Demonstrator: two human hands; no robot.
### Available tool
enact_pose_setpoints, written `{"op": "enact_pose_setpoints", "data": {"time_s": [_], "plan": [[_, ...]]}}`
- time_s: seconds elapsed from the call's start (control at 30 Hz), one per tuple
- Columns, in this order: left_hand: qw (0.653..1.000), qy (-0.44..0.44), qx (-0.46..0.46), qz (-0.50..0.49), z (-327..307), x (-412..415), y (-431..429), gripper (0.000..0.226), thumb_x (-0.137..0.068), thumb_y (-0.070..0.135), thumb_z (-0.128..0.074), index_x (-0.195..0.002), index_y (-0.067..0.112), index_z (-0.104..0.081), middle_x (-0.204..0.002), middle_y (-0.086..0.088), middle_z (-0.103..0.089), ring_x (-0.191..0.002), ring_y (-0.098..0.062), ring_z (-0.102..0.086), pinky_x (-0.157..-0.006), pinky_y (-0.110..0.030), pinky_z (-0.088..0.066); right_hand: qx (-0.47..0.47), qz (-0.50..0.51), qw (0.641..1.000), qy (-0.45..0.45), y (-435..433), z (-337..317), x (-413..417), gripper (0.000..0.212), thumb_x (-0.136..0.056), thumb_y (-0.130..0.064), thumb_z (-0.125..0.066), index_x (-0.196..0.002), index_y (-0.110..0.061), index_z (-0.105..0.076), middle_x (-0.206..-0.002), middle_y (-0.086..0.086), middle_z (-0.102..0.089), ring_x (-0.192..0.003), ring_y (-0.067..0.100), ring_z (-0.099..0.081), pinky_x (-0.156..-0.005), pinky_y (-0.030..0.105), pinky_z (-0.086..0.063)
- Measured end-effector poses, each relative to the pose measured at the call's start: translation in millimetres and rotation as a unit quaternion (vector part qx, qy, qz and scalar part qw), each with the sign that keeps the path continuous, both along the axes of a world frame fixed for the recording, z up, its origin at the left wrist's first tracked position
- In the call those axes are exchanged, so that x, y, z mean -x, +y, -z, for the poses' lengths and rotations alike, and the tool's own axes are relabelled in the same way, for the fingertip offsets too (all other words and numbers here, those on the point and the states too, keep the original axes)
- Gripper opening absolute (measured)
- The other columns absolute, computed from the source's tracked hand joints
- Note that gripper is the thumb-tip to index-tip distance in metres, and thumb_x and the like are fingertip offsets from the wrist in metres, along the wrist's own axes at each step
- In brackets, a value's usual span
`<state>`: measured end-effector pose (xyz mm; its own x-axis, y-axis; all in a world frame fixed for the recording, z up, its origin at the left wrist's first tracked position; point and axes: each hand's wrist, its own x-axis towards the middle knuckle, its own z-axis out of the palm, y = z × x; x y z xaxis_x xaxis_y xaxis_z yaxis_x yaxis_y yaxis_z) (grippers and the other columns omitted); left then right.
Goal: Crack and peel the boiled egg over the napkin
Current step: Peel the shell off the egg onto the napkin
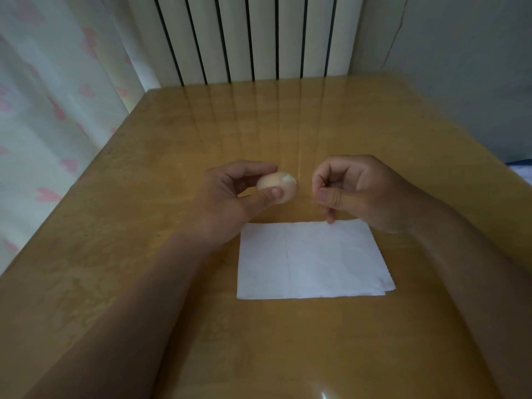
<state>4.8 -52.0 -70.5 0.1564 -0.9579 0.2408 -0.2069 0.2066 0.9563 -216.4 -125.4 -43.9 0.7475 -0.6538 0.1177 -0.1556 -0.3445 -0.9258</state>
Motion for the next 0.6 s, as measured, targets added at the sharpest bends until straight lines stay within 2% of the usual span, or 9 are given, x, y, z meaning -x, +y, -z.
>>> {"op": "enact_pose_setpoints", "data": {"time_s": [0.1,0.17,0.3,0.43,0.53,0.6], "plan": [[1.000,0.011,-0.006,-0.007,0,0,0,0.032,-0.075,0.016,-0.083,-0.106,0.021,-0.074,-0.111,0.001,-0.076,-0.107,-0.014,-0.071,-0.092,-0.040,-0.059,-0.016,-0.026,0.998,0.054,4,0,1,0.004,-0.088,0.000,-0.069,-0.085,-0.001,-0.068,-0.071,0.006,-0.071,-0.062,0.016,-0.064,-0.058,0.030,-0.054],[1.000,0.006,-0.006,-0.007,1,1,0,0.031,-0.077,0.014,-0.083,-0.105,0.023,-0.074,-0.111,0.001,-0.076,-0.108,-0.015,-0.071,-0.093,-0.041,-0.058,-0.015,-0.039,0.994,0.098,7,1,-1,0.002,-0.087,-0.004,-0.072,-0.087,-0.003,-0.072,-0.075,0.010,-0.074,-0.062,0.015,-0.066,-0.056,0.029,-0.054],[1.000,-0.004,0.005,-0.007,1,3,2,0.030,-0.078,0.012,-0.082,-0.104,0.024,-0.074,-0.110,0.001,-0.075,-0.108,-0.015,-0.071,-0.089,-0.035,-0.059,-0.005,-0.053,0.986,0.156,13,0,-3,0.012,-0.091,-0.006,-0.068,-0.098,-0.010,-0.077,-0.081,0.002,-0.078,-0.066,0.005,-0.068,-0.063,0.018,-0.052],[1.000,-0.002,0.010,-0.003,1,5,1,0.032,-0.077,0.010,-0.083,-0.106,0.020,-0.074,-0.110,-0.001,-0.075,-0.107,-0.016,-0.071,-0.087,-0.031,-0.058,0.021,-0.059,0.978,0.198,17,-3,-3,0.024,-0.094,-0.004,-0.062,-0.108,-0.018,-0.076,-0.090,-0.005,-0.080,-0.069,-0.001,-0.066,-0.072,0.020,-0.056],[1.000,0.000,0.011,-0.004,2,6,1,0.032,-0.077,0.008,-0.083,-0.105,0.020,-0.074,-0.110,-0.002,-0.075,-0.108,-0.016,-0.071,-0.087,-0.033,-0.058,0.041,-0.046,0.975,0.213,20,-5,-5,0.027,-0.094,-0.003,-0.059,-0.106,-0.020,-0.076,-0.090,-0.007,-0.079,-0.068,-0.007,-0.065,-0.070,0.015,-0.054],[1.000,0.005,0.011,-0.003,1,6,2,0.032,-0.077,0.007,-0.083,-0.104,0.021,-0.073,-0.109,-0.001,-0.075,-0.108,-0.014,-0.070,-0.086,-0.032,-0.058,0.061,-0.033,0.974,0.216,22,-5,-7,0.017,-0.090,-0.009,-0.069,-0.099,-0.021,-0.077,-0.085,-0.010,-0.079,-0.068,-0.008,-0.066,-0.065,0.012,-0.050]]}}
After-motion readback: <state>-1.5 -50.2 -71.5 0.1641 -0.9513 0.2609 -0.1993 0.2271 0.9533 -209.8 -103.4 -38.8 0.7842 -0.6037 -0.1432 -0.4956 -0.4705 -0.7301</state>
